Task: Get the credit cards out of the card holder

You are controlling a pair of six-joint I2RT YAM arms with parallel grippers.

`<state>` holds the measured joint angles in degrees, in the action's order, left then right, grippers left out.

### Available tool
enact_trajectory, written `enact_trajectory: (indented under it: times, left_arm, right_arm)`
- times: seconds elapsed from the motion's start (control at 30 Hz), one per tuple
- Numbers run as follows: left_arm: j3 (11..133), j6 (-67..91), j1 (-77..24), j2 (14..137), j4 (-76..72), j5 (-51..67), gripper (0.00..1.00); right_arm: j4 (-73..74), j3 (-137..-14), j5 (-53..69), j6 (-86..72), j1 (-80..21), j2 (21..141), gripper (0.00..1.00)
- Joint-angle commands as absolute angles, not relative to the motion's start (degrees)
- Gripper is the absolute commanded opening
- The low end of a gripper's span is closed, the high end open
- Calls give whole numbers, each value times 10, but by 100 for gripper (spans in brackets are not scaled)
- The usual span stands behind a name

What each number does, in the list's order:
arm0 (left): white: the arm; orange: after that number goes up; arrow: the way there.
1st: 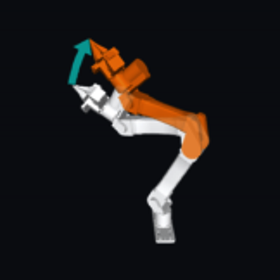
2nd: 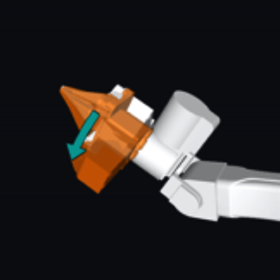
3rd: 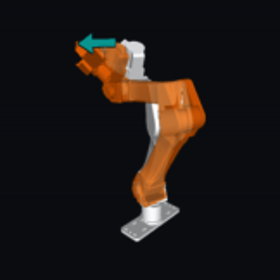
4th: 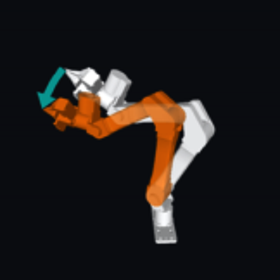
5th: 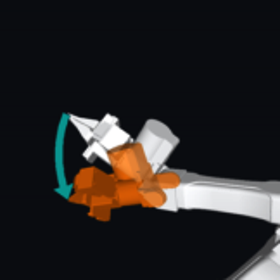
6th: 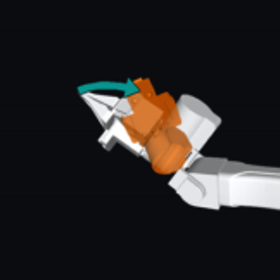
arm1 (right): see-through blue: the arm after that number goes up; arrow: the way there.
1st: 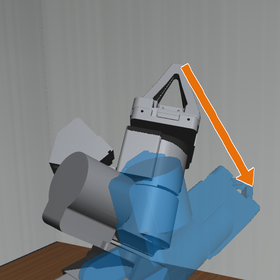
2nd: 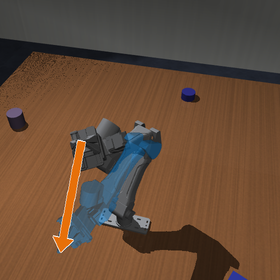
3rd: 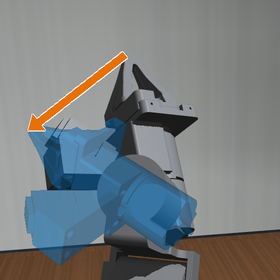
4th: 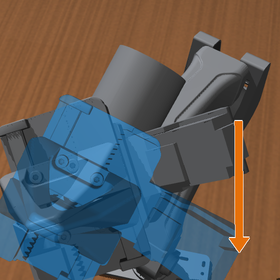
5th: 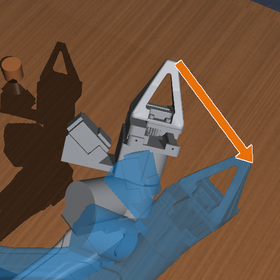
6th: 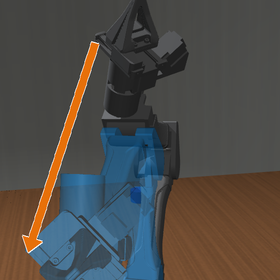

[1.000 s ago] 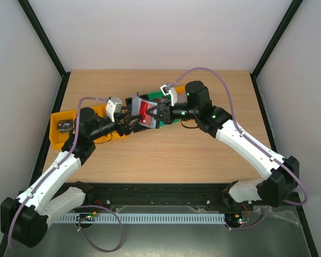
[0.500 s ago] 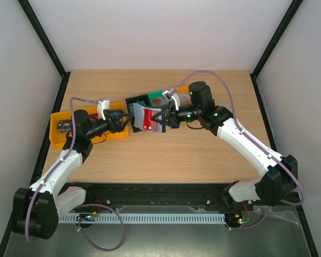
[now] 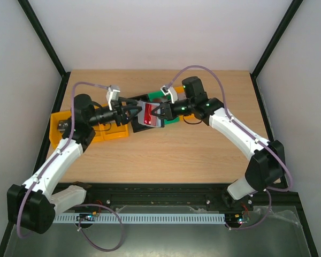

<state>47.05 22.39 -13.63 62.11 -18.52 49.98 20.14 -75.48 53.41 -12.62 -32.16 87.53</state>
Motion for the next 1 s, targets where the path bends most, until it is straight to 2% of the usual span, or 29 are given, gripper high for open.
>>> enact_trajectory:
  times: [0.0,0.27,0.37,0.53,0.67,0.73,0.87,0.97]
  left_arm:
    - [472,242,-165,618,-164,560,49]
    - [469,223,-193,600,-124,577,48]
    - [464,219,-208,599,-139,572,43]
    - [469,207,-218,599,-140,572,28]
    - [466,208,-223,598,-159,592,3]
    - [467,207,-222,596,-156,603,2]
    - [455,245,-207,592,-182,602,2]
    - [436,289,-191,590,-225,589,2]
  right_arm:
    - [147,-759,583,-149,-322,832,2]
    - [29,-715,622,-210,-331,770,2]
    - [17,-715,613,-219,-341,763,2]
    - [19,-716,602,-214,-353,763,2]
    - [29,-721,600,-203,-354,766,2]
    - [51,-725,600,-184,-353,764,2]
    - [56,-705,615,-172,-333,760,14]
    - [46,-691,634,-180,-320,765,16]
